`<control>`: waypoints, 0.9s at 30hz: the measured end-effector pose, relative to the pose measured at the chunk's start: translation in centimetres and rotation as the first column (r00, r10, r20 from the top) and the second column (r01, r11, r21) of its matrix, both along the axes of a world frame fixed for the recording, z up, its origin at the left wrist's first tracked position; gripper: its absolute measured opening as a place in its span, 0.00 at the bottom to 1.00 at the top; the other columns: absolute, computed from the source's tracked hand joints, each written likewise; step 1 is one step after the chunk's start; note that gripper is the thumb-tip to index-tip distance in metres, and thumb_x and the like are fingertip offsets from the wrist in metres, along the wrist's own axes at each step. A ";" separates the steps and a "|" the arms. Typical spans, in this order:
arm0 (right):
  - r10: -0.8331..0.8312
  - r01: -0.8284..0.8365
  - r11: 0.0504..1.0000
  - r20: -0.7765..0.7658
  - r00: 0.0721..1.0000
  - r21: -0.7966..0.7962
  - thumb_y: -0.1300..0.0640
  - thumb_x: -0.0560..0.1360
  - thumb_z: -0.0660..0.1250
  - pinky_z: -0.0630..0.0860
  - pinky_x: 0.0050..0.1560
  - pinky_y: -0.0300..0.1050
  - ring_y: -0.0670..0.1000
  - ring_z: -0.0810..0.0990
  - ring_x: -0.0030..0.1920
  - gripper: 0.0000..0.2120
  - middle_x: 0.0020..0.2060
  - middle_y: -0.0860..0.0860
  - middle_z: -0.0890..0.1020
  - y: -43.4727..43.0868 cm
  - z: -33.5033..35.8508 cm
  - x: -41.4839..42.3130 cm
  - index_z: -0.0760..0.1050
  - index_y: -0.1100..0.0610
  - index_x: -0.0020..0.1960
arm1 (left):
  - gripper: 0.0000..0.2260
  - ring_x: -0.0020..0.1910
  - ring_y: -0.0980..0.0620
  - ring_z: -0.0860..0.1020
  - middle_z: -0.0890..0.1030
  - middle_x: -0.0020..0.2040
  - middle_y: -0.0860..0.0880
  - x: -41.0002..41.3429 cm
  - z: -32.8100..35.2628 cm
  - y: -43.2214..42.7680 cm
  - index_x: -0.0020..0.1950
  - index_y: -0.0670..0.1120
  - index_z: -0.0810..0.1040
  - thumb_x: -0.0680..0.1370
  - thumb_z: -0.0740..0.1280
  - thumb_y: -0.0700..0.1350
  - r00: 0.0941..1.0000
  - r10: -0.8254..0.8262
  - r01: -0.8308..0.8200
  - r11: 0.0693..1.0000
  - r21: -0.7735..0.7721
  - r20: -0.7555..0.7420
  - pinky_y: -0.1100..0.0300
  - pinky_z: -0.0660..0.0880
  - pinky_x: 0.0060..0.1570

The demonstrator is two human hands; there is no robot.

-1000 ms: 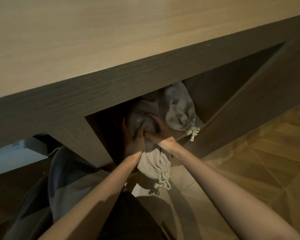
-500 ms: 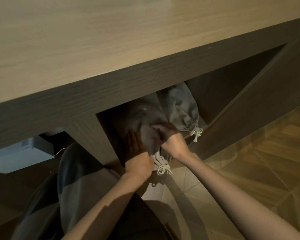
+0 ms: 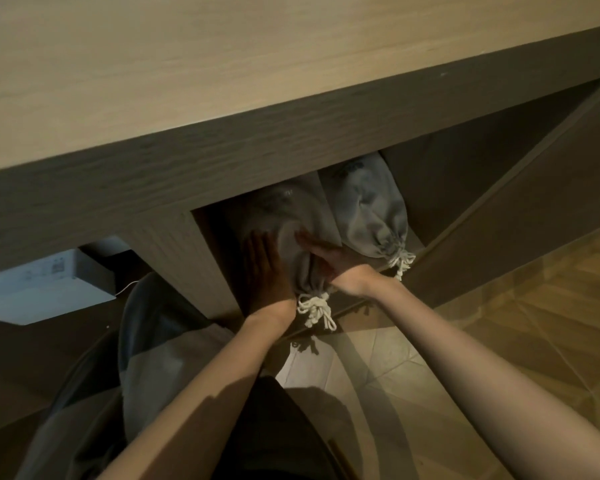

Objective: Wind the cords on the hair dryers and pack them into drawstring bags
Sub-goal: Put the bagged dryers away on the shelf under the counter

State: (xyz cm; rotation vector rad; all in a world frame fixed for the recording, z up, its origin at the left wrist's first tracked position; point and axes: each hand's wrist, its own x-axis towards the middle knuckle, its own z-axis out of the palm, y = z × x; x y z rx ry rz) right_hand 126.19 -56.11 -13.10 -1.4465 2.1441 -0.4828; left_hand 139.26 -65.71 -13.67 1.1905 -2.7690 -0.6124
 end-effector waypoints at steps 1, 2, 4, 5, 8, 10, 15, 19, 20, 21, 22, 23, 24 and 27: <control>0.029 -0.030 0.999 -0.061 0.998 -0.017 0.61 0.78 0.60 0.48 0.75 0.41 0.54 0.49 0.77 0.32 0.77 0.50 0.51 -0.6 -0.1 -0.3 0.49 0.49 0.77 | 0.34 0.69 0.34 0.66 0.67 0.71 0.33 0.1 0.1 -0.1 0.72 0.35 0.65 0.69 0.64 0.49 1.000 0.012 -0.012 1.000 -0.008 -0.011 0.38 0.63 0.65; 0.048 -0.050 0.998 -0.102 0.994 -0.023 0.59 0.79 0.59 0.48 0.76 0.44 0.54 0.49 0.77 0.30 0.77 0.51 0.52 -1.3 -0.4 -0.6 0.50 0.50 0.77 | 0.34 0.72 0.35 0.61 0.62 0.74 0.35 0.3 0.5 0.0 0.74 0.36 0.60 0.71 0.61 0.49 1.000 0.013 -0.013 1.000 0.020 -0.022 0.40 0.59 0.69; 0.016 -0.019 0.996 -0.036 0.999 -0.084 0.51 0.80 0.58 0.54 0.73 0.41 0.49 0.54 0.76 0.26 0.75 0.50 0.60 -2.7 -0.6 -0.8 0.57 0.50 0.76 | 0.32 0.77 0.40 0.48 0.47 0.78 0.39 0.4 0.3 0.3 0.77 0.39 0.48 0.78 0.58 0.48 0.999 0.022 -0.020 0.998 0.066 -0.044 0.46 0.45 0.74; -0.021 0.020 0.992 -0.008 1.000 -0.125 0.47 0.80 0.60 0.61 0.69 0.37 0.45 0.61 0.73 0.25 0.72 0.48 0.65 -3.4 -0.3 -0.6 0.61 0.49 0.75 | 0.32 0.77 0.42 0.43 0.42 0.78 0.41 0.4 -0.1 0.5 0.77 0.41 0.44 0.80 0.57 0.49 0.999 0.017 -0.013 0.997 0.076 -0.041 0.49 0.40 0.73; -0.143 0.162 0.973 0.128 0.982 -0.162 0.44 0.73 0.70 0.74 0.42 0.30 0.41 0.78 0.49 0.27 0.57 0.49 0.79 -5.5 -1.4 -1.1 0.71 0.53 0.68 | 0.32 0.77 0.45 0.44 0.43 0.78 0.43 0.3 -0.5 1.2 0.78 0.43 0.43 0.80 0.51 0.58 1.000 0.004 0.001 0.981 0.193 -0.028 0.52 0.43 0.74; -0.220 0.256 0.958 0.239 0.946 -0.131 0.42 0.67 0.76 0.74 0.36 0.34 0.42 0.80 0.40 0.33 0.46 0.51 0.81 -6.4 -1.6 -1.4 0.73 0.55 0.67 | 0.32 0.77 0.48 0.46 0.46 0.79 0.44 0.3 -1.0 1.3 0.78 0.44 0.44 0.81 0.54 0.56 0.999 -0.014 0.006 0.976 0.216 0.035 0.54 0.44 0.73; -0.279 0.295 0.954 0.210 0.937 -0.049 0.54 0.73 0.71 0.77 0.37 0.35 0.44 0.81 0.44 0.28 0.48 0.48 0.81 -6.7 -0.8 -1.0 0.69 0.58 0.70 | 0.30 0.77 0.47 0.46 0.45 0.79 0.44 -0.1 -1.2 0.3 0.78 0.44 0.42 0.82 0.56 0.50 0.992 -0.014 -0.009 0.983 0.182 0.128 0.51 0.46 0.74; -0.020 0.006 0.994 -0.126 0.992 -0.111 0.65 0.76 0.58 0.66 0.69 0.47 0.55 0.67 0.70 0.25 0.71 0.56 0.69 -3.5 -0.3 -0.8 0.66 0.56 0.72 | 0.29 0.77 0.45 0.45 0.45 0.79 0.44 0.0 -1.1 0.6 0.78 0.47 0.43 0.82 0.56 0.49 0.994 -0.004 -0.017 0.984 0.180 0.112 0.49 0.46 0.74; -0.029 0.014 0.993 -0.126 0.992 -0.119 0.63 0.75 0.57 0.65 0.70 0.51 0.57 0.67 0.71 0.24 0.71 0.58 0.69 -2.6 -0.3 -0.6 0.68 0.57 0.71 | 0.29 0.77 0.44 0.44 0.45 0.79 0.44 0.0 -1.1 0.8 0.78 0.49 0.44 0.82 0.56 0.50 0.995 -0.007 -0.009 0.987 0.161 0.099 0.46 0.46 0.73; -0.075 0.054 0.986 -0.133 0.988 -0.158 0.60 0.75 0.55 0.64 0.71 0.53 0.59 0.67 0.71 0.23 0.69 0.58 0.71 -1.5 -0.4 -0.6 0.70 0.57 0.70 | 0.29 0.77 0.43 0.43 0.45 0.79 0.44 0.1 -1.2 0.8 0.78 0.52 0.45 0.81 0.57 0.51 0.995 -0.016 0.002 0.989 0.150 0.095 0.44 0.46 0.73; -0.148 0.108 0.975 -0.200 0.969 -0.194 0.58 0.75 0.54 0.62 0.72 0.56 0.60 0.67 0.71 0.23 0.68 0.59 0.72 -0.5 -0.2 -0.4 0.71 0.57 0.69 | 0.30 0.77 0.42 0.43 0.44 0.78 0.44 0.0 -1.1 0.8 0.78 0.55 0.45 0.81 0.58 0.52 0.994 -0.036 0.022 0.989 0.144 0.099 0.42 0.47 0.72; -0.207 0.148 0.967 -0.304 0.930 -0.208 0.57 0.75 0.56 0.57 0.72 0.59 0.60 0.65 0.72 0.23 0.69 0.58 0.71 0.7 -0.3 -0.4 0.70 0.57 0.69 | 0.31 0.76 0.41 0.41 0.43 0.78 0.46 0.0 -1.2 0.9 0.77 0.58 0.45 0.80 0.59 0.53 0.992 -0.069 0.055 0.989 0.134 0.101 0.40 0.49 0.72; -0.274 0.204 0.955 -0.373 0.886 -0.216 0.58 0.74 0.58 0.51 0.73 0.61 0.60 0.60 0.74 0.25 0.72 0.56 0.67 1.7 -0.2 -0.3 0.68 0.54 0.71 | 0.31 0.76 0.41 0.40 0.42 0.78 0.47 0.0 -1.2 1.0 0.77 0.60 0.45 0.80 0.59 0.53 0.989 -0.113 0.101 0.988 0.119 0.097 0.39 0.50 0.72; -0.425 0.437 0.899 -0.321 0.847 -0.038 0.59 0.73 0.65 0.36 0.73 0.57 0.58 0.41 0.77 0.39 0.78 0.47 0.47 4.0 -0.6 -1.3 0.50 0.45 0.78 | 0.31 0.75 0.38 0.36 0.38 0.78 0.51 -0.1 -1.5 1.1 0.76 0.62 0.45 0.80 0.60 0.53 0.969 -0.218 0.201 0.970 0.134 0.121 0.37 0.52 0.72</control>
